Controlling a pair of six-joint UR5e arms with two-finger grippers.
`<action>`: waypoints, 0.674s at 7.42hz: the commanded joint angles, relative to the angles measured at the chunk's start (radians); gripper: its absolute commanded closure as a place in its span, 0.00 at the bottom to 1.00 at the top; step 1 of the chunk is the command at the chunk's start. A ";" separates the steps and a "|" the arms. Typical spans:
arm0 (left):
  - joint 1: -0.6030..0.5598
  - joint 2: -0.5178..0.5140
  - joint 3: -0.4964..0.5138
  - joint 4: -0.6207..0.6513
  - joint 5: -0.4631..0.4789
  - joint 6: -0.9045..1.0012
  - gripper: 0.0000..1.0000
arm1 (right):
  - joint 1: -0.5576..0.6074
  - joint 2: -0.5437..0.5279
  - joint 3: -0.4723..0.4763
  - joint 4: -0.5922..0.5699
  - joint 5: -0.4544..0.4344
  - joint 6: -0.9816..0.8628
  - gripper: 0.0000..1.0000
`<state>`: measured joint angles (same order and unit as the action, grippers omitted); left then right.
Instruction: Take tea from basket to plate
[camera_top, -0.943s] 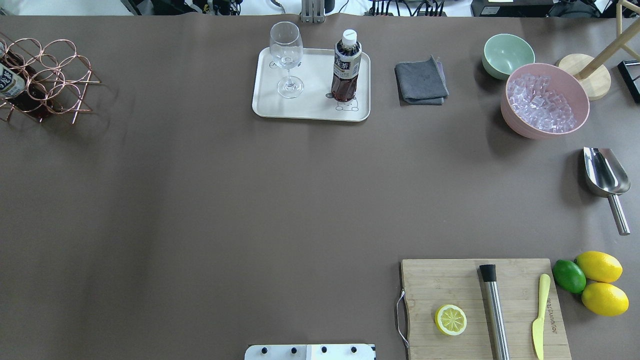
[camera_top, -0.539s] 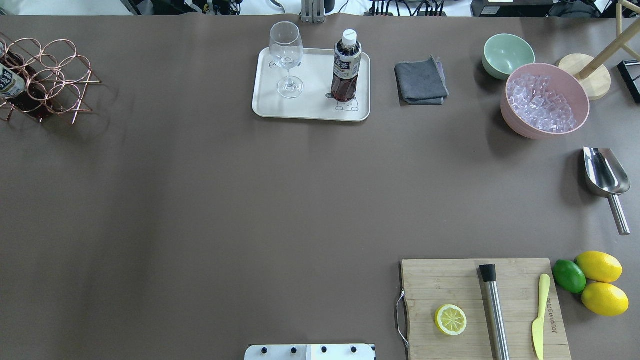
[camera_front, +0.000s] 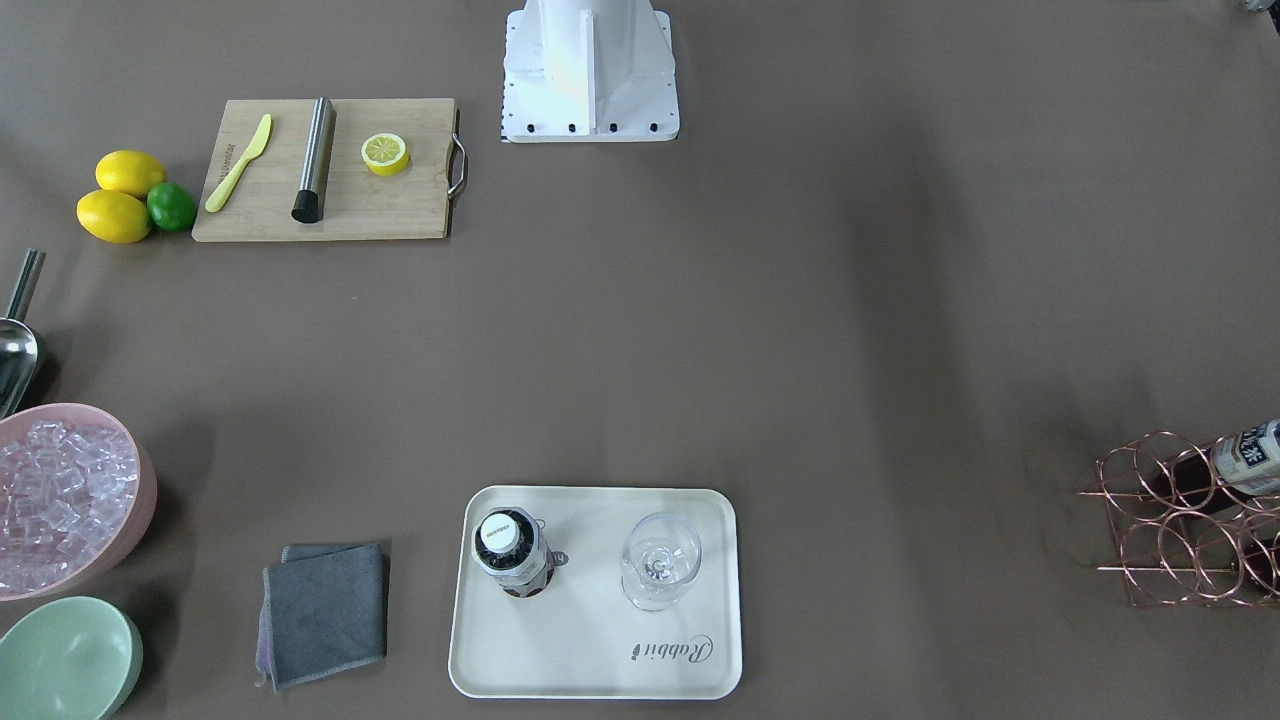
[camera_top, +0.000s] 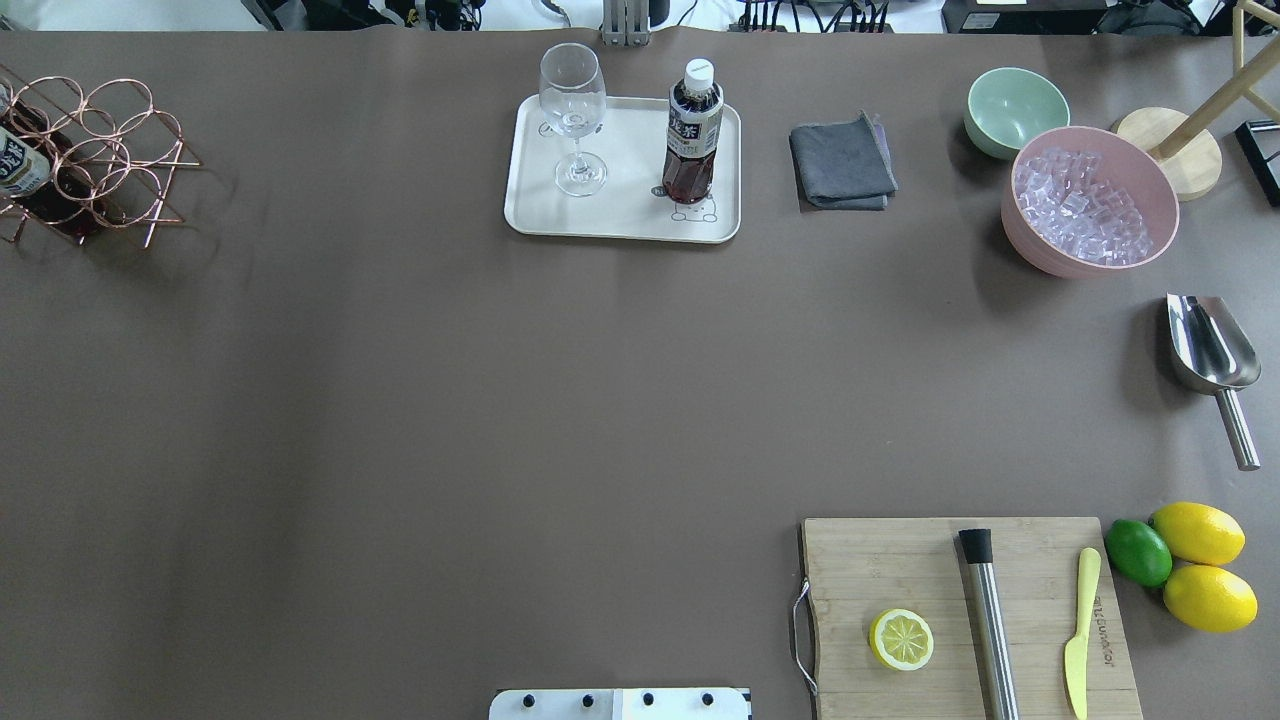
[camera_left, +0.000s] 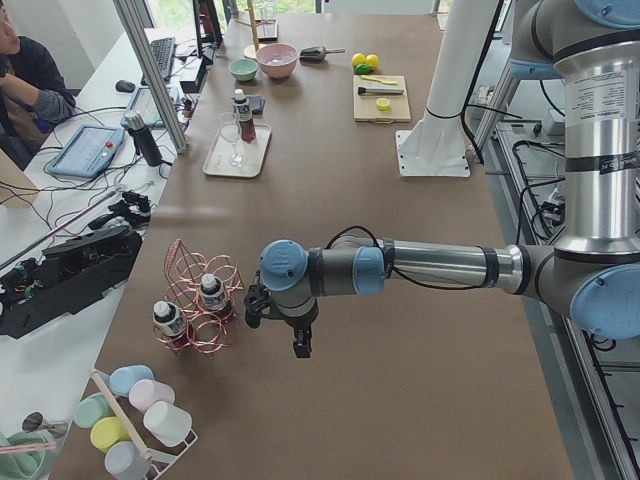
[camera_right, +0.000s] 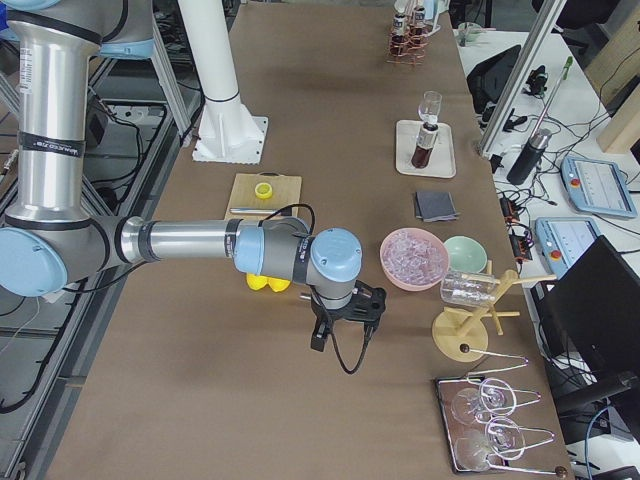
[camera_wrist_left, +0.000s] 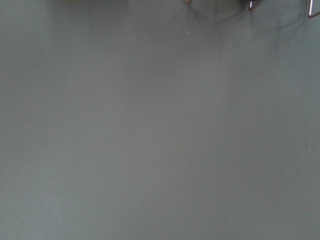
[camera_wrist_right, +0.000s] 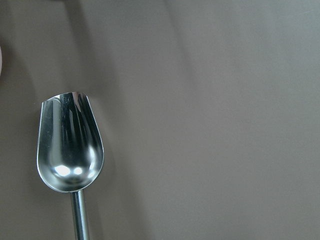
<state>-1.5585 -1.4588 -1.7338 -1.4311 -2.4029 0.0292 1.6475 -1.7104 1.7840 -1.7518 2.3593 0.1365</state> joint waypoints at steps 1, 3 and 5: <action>0.001 0.000 0.000 0.000 0.004 0.000 0.02 | 0.000 0.000 0.000 0.000 0.000 0.000 0.00; 0.001 -0.002 0.006 -0.008 0.005 0.000 0.02 | 0.000 0.000 0.000 0.000 0.000 0.000 0.00; 0.001 -0.002 0.005 -0.012 0.016 0.000 0.02 | 0.000 0.000 0.002 0.000 0.000 0.000 0.00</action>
<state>-1.5571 -1.4602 -1.7285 -1.4394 -2.3946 0.0297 1.6475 -1.7104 1.7847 -1.7518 2.3593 0.1365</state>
